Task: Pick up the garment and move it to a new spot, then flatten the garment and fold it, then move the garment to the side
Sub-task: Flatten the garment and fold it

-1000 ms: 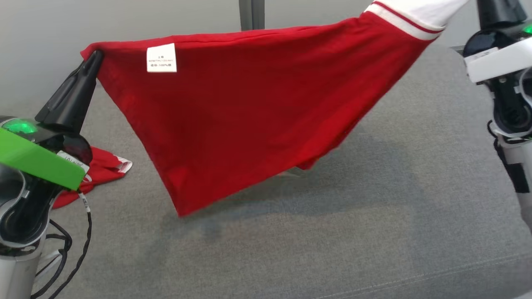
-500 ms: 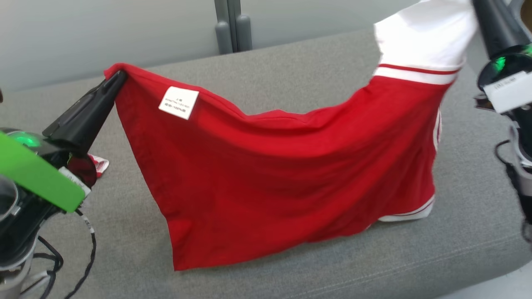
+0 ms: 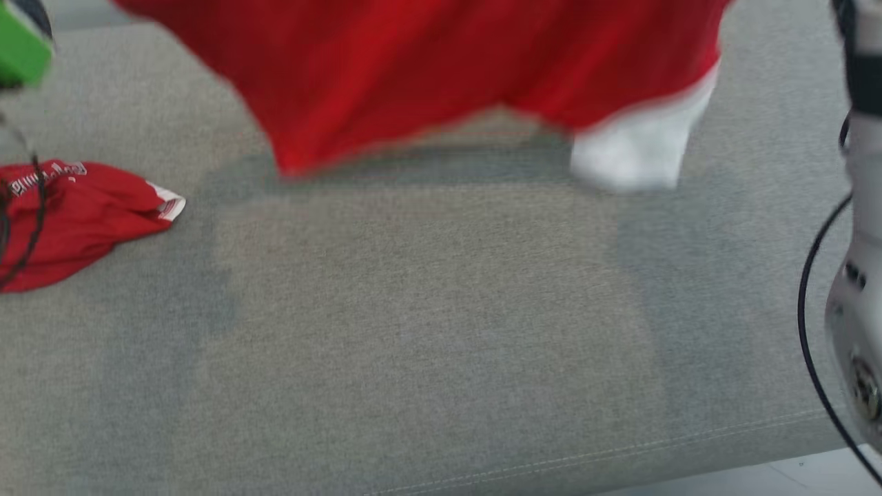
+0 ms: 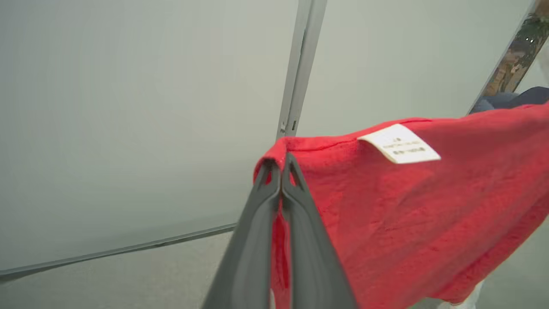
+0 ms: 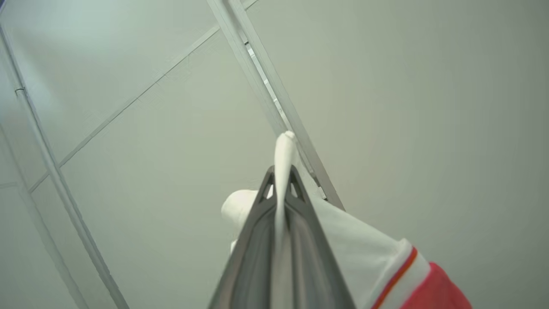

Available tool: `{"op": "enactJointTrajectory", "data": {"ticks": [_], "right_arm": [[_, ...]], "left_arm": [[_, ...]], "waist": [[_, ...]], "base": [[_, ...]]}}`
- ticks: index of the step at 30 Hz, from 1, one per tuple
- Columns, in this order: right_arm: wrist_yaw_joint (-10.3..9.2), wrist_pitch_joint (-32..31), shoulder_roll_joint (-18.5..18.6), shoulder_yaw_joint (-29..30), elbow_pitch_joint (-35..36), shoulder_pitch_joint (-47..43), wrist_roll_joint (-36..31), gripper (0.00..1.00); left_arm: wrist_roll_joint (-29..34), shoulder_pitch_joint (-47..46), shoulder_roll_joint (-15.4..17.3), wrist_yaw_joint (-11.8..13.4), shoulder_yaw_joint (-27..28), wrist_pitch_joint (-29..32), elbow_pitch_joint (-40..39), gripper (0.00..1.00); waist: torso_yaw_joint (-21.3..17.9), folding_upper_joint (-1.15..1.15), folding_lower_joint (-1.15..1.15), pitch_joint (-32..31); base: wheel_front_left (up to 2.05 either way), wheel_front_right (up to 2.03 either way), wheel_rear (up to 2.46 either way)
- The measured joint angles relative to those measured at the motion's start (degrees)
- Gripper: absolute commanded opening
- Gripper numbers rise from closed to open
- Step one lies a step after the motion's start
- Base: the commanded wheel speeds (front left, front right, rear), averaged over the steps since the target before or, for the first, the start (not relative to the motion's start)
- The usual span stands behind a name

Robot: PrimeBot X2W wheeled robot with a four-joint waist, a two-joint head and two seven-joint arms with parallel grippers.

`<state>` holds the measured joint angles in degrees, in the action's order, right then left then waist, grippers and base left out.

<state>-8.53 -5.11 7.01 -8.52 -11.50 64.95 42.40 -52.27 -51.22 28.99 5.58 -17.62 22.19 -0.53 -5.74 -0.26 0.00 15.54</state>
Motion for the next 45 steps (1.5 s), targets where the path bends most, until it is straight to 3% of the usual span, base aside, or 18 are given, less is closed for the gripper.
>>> {"op": "enactJointTrajectory", "data": {"ticks": [4,10,14,15,16,18,21,26,34,45], "right_arm": [[0.48,2.5,-1.4,-1.2,0.3,7.5,-3.3,0.00],[0.92,6.1,-1.6,-1.5,3.9,4.9,-2.7,0.00],[0.96,8.9,-1.4,-1.4,6.9,-9.5,-1.3,0.00],[1.69,10.4,-1.5,-1.8,5.3,-21.2,-0.2,0.00],[2.23,10.7,-1.6,-2.2,4.1,-27.2,0.2,0.00],[2.67,12.2,-2.2,-2.9,1.8,-37.5,1.8,0.00],[4.14,14.5,-3.1,-3.7,0.2,-45.5,3.4,0.00],[7.00,17.1,-3.3,-4.8,-0.5,-49.0,4.1,0.00],[10.02,17.2,-0.9,-4.1,-0.3,-56.8,5.2,0.00],[10.50,15.7,3.8,-5.0,-0.2,-63.5,3.8,0.00]], "left_arm": [[1.3,-8.1,-3.7,-1.1,1.5,-5.7,-1.0,0.00],[2.3,-9.3,-6.8,-6.2,2.0,-14.2,-2.3,0.00],[2.2,0.4,-9.3,-8.6,2.2,-21.5,-2.7,0.00],[2.7,9.1,-10.0,-10.5,0.5,-25.1,-0.4,0.00],[2.8,13.7,-10.1,-11.2,-0.6,-26.2,1.1,0.00],[3.6,22.3,-10.1,-11.4,-1.7,-28.9,4.4,0.00],[3.7,30.1,-9.3,-11.4,-0.9,-32.9,8.5,0.00],[3.6,34.0,-9.8,-11.4,-0.5,-37.5,12.2,0.00],[4.1,37.7,-12.6,-11.9,-2.2,-36.9,14.9,0.00],[7.2,45.5,-12.8,-12.1,-0.9,-36.9,13.4,0.00]], "waist": [[1.5,0.00,0.00,3.0],[2.9,0.00,0.00,7.9],[3.4,0.00,0.00,11.0],[3.6,0.00,0.01,12.3],[3.7,0.00,0.01,12.7],[3.7,0.00,0.01,12.8],[3.7,0.00,0.01,12.0],[3.1,0.00,0.01,9.2],[1.9,0.00,0.00,3.2],[1.4,0.00,0.00,-2.9]], "base": [[0.00,0.00,0.00],[0.00,0.00,0.00],[0.00,0.00,0.00],[0.00,0.00,0.00],[0.00,0.00,0.00],[0.00,0.00,0.00],[0.00,0.00,0.00],[0.00,0.00,0.00],[0.00,0.00,0.00],[0.00,0.00,0.00]]}}
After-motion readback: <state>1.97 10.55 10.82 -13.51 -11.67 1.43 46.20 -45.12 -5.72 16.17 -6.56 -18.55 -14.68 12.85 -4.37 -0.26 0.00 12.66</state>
